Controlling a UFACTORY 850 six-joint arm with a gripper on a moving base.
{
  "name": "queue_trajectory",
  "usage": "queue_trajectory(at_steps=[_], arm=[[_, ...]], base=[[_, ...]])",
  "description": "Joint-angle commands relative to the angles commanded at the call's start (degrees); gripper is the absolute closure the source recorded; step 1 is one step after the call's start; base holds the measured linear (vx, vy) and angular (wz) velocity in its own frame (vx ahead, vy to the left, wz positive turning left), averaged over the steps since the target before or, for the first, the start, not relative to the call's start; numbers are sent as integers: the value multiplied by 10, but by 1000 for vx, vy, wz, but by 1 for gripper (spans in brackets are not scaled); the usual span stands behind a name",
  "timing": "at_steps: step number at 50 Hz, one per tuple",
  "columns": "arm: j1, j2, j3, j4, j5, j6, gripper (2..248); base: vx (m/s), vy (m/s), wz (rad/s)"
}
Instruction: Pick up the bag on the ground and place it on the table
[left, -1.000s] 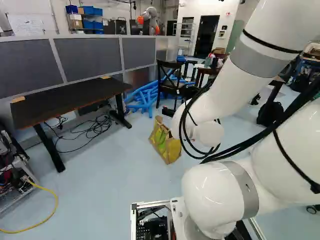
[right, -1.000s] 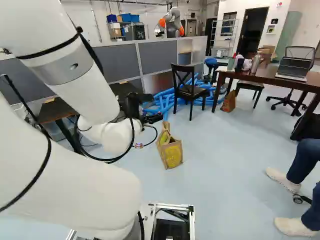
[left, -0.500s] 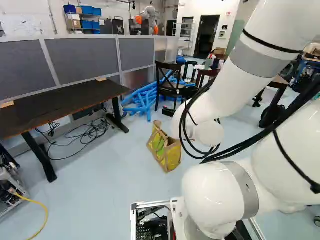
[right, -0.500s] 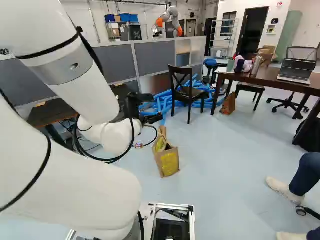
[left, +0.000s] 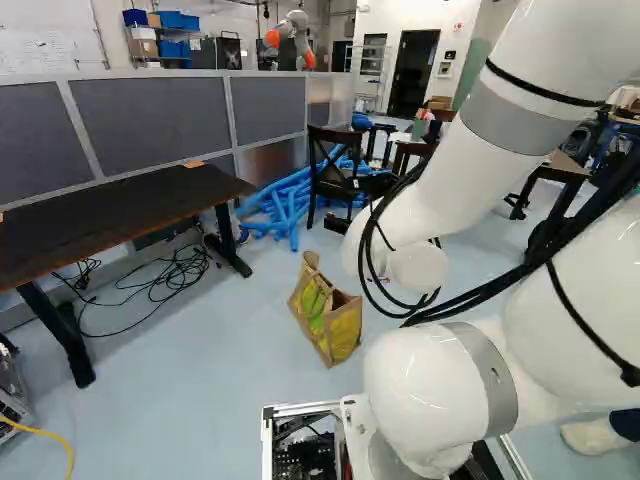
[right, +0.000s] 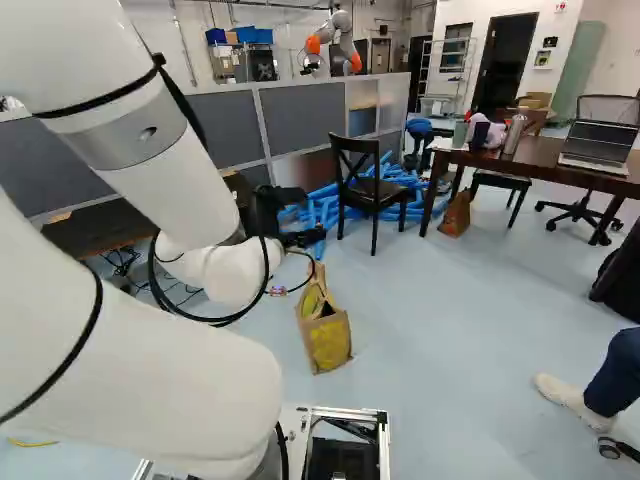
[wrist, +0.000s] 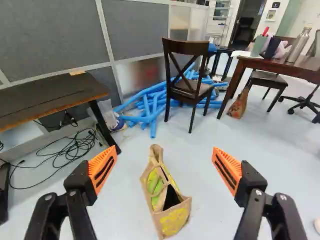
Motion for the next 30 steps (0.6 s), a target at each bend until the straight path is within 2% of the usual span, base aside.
queue_trajectory(at_steps=[30], arm=[[0, 0, 0, 0, 0, 0, 3]], base=[[187, -63, -6]])
